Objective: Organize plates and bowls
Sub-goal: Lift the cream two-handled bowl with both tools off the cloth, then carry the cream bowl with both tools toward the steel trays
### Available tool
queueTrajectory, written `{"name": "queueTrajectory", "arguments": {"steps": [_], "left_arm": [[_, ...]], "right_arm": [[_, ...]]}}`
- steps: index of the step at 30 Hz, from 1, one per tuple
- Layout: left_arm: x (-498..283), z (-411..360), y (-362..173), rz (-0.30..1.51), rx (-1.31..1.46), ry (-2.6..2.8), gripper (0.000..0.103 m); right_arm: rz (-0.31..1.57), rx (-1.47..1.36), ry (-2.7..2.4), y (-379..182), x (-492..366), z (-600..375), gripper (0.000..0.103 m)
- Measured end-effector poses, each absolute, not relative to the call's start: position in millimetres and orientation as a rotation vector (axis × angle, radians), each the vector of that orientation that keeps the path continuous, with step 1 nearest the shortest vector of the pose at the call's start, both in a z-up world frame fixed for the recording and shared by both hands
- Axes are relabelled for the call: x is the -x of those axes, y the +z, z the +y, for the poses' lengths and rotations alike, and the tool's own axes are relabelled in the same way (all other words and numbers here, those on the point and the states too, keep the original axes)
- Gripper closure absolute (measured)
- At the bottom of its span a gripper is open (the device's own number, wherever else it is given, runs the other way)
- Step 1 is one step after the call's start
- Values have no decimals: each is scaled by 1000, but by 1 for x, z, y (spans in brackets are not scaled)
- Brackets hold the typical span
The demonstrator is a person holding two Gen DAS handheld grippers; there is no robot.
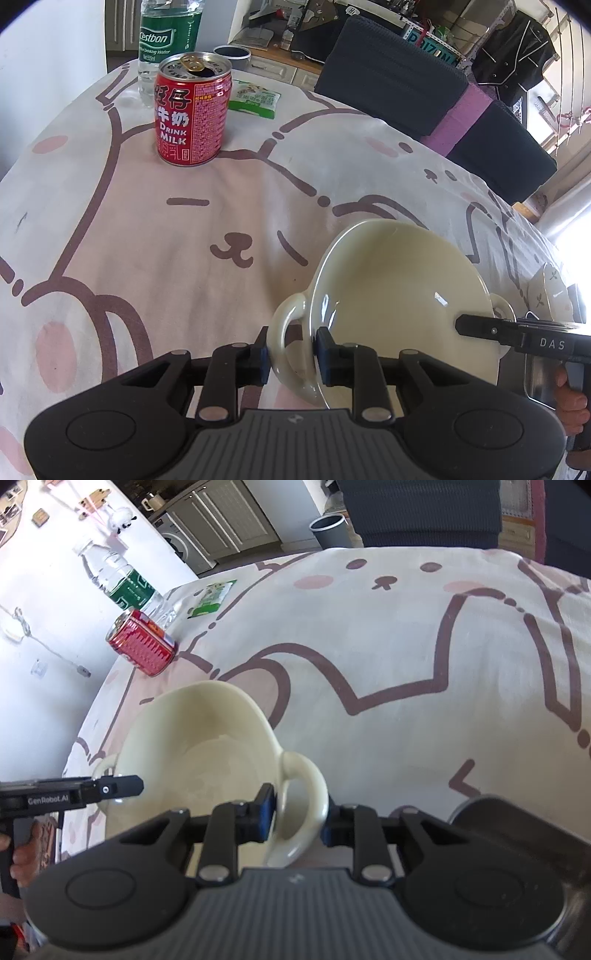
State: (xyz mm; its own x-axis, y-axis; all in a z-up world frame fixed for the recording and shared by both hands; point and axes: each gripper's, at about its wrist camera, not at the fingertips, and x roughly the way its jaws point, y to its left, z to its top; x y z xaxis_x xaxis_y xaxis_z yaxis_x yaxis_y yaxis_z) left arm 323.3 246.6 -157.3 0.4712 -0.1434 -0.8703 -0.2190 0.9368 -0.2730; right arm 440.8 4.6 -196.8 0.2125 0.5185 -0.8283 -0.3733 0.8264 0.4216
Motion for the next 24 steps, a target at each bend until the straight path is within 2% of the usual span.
{"name": "queueTrajectory", "arguments": {"steps": [24], "left_arm": [[-329, 244, -163, 1098, 372, 61, 73]], "right_arm": [[1209, -125, 616, -199, -441, 12, 73]]}}
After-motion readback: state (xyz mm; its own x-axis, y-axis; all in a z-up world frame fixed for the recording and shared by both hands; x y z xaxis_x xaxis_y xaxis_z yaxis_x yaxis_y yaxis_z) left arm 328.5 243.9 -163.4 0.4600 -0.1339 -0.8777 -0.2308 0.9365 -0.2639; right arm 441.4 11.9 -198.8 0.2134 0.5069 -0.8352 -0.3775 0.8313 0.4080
